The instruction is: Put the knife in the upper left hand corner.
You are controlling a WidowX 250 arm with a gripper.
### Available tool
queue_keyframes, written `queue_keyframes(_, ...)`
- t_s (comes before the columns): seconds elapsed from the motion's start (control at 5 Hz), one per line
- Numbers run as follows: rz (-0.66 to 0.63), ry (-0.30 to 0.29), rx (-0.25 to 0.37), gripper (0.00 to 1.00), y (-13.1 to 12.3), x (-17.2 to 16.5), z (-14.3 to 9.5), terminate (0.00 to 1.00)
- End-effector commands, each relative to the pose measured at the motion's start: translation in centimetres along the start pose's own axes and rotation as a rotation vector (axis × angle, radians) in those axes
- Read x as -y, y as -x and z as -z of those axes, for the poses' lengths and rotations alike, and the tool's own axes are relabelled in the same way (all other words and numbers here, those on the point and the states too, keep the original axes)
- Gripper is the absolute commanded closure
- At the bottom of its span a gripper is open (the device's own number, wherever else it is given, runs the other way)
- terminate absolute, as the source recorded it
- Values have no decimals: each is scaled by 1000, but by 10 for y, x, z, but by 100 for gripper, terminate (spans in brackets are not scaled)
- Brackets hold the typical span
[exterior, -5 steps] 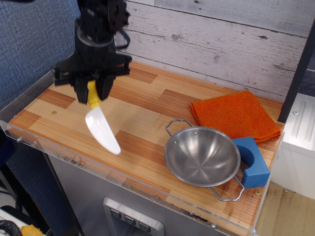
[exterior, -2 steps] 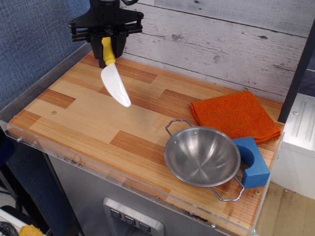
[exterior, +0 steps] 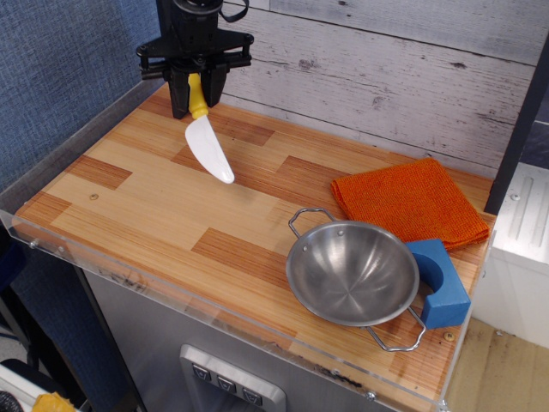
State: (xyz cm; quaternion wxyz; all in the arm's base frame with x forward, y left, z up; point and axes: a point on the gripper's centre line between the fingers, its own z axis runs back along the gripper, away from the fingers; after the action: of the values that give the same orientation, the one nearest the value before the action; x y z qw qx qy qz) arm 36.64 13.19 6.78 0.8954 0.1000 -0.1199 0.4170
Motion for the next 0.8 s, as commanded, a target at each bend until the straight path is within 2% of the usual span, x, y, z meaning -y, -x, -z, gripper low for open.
queue_keyframes(0.0,-21,7,18,100,-14,15,9,0)
queue_keyframes(0.2,0,-6,3,100,-13,19,23,0)
queue_keyframes(0.6,12,-11,-59,100,6,18,42,0)
